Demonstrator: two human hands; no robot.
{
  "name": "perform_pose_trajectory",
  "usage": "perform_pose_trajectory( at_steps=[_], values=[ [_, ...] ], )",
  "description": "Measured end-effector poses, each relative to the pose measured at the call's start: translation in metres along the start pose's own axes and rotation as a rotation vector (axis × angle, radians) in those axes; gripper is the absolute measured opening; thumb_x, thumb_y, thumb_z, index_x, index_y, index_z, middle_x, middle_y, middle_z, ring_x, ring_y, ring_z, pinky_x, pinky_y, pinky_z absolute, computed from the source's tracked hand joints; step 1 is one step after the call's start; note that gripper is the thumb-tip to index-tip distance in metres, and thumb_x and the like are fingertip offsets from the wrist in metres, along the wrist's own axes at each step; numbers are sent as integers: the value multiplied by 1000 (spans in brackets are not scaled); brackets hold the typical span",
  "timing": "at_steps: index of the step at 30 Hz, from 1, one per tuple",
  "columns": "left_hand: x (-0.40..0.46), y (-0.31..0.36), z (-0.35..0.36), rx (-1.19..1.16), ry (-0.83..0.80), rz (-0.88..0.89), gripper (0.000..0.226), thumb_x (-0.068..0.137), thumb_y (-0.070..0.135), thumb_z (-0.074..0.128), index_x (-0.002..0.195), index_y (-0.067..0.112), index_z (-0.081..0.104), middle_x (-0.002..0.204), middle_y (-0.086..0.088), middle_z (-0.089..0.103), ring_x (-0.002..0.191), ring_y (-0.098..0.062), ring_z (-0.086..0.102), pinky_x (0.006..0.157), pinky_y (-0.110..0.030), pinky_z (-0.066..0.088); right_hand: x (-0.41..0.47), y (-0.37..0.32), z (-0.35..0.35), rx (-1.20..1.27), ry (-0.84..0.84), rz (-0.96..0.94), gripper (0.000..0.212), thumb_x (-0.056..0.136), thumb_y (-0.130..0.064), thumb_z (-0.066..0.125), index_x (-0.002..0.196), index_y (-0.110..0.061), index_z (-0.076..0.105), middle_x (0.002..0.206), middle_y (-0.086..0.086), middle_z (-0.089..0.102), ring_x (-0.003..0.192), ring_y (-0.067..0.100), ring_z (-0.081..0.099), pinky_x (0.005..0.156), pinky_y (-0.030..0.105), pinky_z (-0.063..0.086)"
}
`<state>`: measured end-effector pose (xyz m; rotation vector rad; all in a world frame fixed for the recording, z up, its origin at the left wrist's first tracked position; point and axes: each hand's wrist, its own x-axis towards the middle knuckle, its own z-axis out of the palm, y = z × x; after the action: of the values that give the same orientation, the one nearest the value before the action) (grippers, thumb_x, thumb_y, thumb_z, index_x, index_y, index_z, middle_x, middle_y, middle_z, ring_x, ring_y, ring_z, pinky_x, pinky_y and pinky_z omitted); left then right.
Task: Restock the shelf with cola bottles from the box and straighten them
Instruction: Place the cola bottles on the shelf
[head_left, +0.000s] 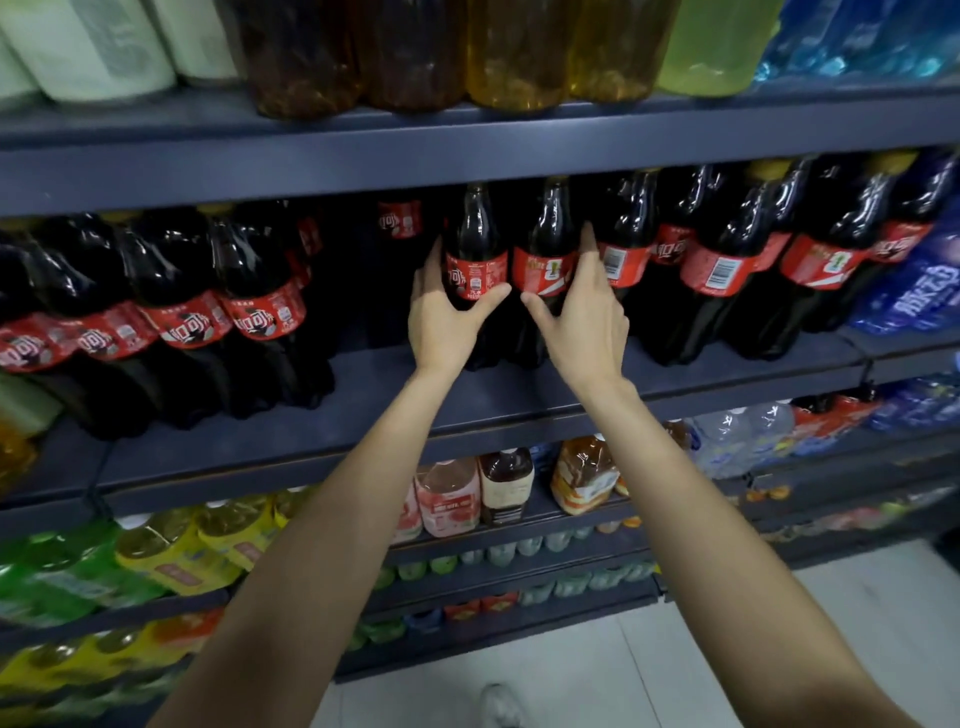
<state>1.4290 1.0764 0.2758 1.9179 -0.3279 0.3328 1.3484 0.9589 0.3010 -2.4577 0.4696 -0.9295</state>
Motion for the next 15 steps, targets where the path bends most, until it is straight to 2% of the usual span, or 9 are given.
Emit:
perform_pose_trajectory(
  at_steps=[2, 5, 7, 10, 12, 15],
  values=[
    [-7, 3, -3, 18, 3, -19, 100, 71, 51, 75, 149, 19, 21, 142, -10, 44, 129, -22, 45, 100, -29, 41, -14, 5, -9, -13, -24, -23, 80, 88, -35, 63, 149, -15, 16, 144, 8, 41, 123, 30, 50, 84, 42, 47],
    [-34, 9, -4, 42, 16, -71, 92, 79, 40, 73, 149, 19, 17, 144, -11, 36, 131, -24, 39, 99, -33, 39, -38, 20, -24, -5, -66, -81, 70, 91, -32, 59, 148, -17, 22, 144, 5, 40, 126, 26, 46, 89, 40, 45],
    [-61, 16, -6, -33, 61, -52, 77, 84, 33, 68, 146, 19, 25, 143, -6, 37, 131, -20, 37, 101, -31, 36, -50, 29, -34, 9, -96, -123, 61, 92, -32, 58, 145, -18, 30, 140, 4, 44, 124, 23, 45, 92, 35, 42],
    [-109, 30, -5, -218, 69, 15, 50, 88, 22, 62, 134, 17, 43, 130, 2, 51, 121, -11, 48, 101, -28, 39, -79, 47, -55, -38, -72, -153, 49, 93, -29, 56, 137, -15, 43, 129, 5, 54, 118, 24, 49, 91, 33, 41],
    [-138, 42, -2, -312, -6, 95, 34, 91, 20, 58, 124, 18, 50, 115, 4, 61, 110, -8, 55, 99, -29, 43, -103, 64, -73, -78, -32, -167, 41, 93, -27, 56, 131, -13, 51, 118, 5, 62, 108, 25, 55, 83, 35, 45],
    [-175, 59, 16, -391, -222, 220, 17, 94, 17, 54, 110, 18, 56, 98, 9, 65, 97, -7, 62, 90, -25, 47, -147, 99, -107, -89, 86, -151, 28, 92, -26, 56, 116, -13, 63, 97, 1, 70, 87, 21, 65, 69, 32, 52]
  ],
)
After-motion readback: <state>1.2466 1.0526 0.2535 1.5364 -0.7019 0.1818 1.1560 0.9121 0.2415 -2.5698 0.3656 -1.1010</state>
